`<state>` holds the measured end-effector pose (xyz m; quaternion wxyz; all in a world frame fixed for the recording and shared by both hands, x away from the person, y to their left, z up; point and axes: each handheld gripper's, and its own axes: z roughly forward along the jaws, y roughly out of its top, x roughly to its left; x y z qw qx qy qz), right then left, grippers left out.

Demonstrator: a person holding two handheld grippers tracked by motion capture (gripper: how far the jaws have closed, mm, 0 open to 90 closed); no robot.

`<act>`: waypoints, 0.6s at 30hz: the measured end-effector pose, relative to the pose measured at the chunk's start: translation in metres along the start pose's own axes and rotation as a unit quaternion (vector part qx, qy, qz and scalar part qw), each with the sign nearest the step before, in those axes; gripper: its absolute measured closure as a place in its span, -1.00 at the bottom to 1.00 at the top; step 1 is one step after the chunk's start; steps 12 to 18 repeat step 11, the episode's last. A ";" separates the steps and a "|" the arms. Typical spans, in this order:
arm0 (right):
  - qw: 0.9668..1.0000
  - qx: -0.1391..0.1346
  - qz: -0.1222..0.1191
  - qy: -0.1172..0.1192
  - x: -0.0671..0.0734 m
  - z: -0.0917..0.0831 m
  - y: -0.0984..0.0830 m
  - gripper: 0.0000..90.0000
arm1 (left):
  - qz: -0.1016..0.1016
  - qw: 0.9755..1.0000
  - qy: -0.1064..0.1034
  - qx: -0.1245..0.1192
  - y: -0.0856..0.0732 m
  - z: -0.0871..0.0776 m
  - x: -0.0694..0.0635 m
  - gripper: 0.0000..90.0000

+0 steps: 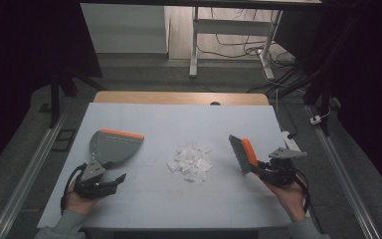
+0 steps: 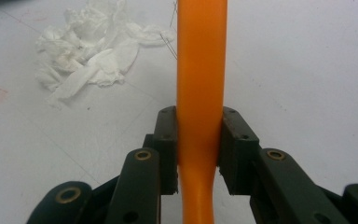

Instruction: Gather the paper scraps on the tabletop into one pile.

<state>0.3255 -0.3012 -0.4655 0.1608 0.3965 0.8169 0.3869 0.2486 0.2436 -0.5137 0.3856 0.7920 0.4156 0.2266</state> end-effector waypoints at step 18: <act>1.000 -0.008 -0.011 -0.001 0.003 -0.001 0.001 0.57 | 0.000 1.000 -0.001 0.000 0.000 0.000 0.000 -0.27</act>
